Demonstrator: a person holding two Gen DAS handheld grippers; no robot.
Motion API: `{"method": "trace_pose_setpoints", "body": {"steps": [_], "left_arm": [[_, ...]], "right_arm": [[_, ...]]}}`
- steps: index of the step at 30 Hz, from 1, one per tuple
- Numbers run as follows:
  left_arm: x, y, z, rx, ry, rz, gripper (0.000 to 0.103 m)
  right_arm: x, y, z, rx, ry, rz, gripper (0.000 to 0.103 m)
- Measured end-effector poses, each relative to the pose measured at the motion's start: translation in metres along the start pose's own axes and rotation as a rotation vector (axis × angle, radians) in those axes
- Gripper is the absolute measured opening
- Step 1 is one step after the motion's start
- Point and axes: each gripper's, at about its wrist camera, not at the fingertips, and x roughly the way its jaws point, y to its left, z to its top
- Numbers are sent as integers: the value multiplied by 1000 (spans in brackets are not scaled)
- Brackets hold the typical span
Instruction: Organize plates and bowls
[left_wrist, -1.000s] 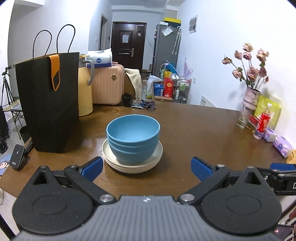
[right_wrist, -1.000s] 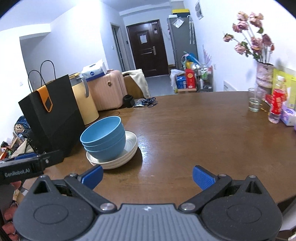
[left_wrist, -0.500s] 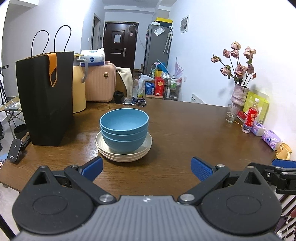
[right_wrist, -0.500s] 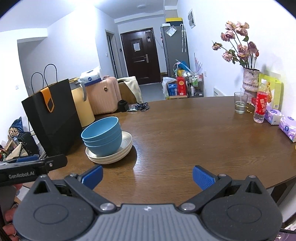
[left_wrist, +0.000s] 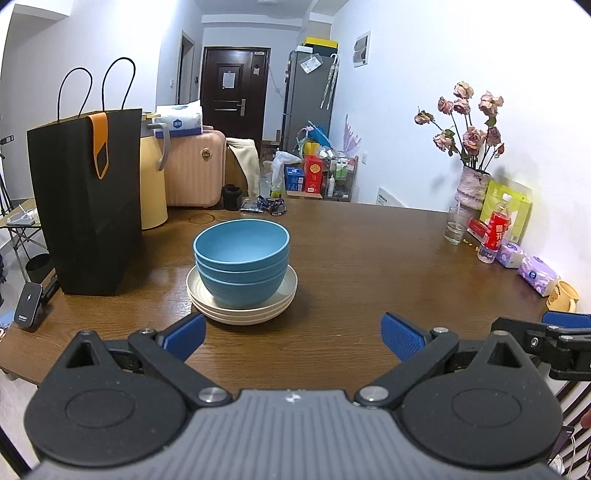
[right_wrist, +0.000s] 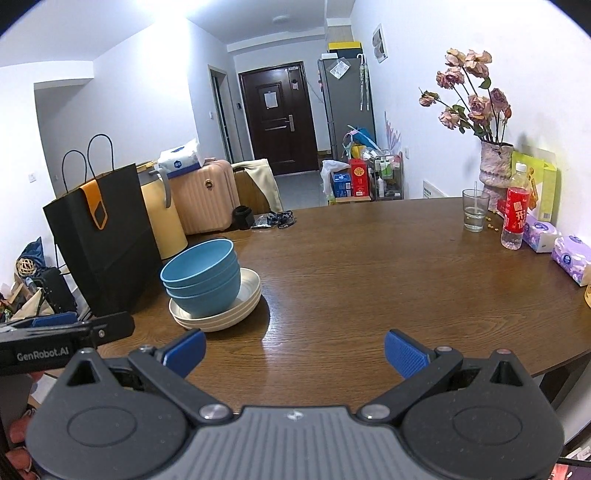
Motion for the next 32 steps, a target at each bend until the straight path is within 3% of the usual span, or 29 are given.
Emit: {"method": "trace_pose_setpoints", "body": {"steps": [32], "left_arm": [[-10,5,1,15,-13,-26,103]], "right_arm": [[-5,4,-1,-1,-13,-3,103]]}}
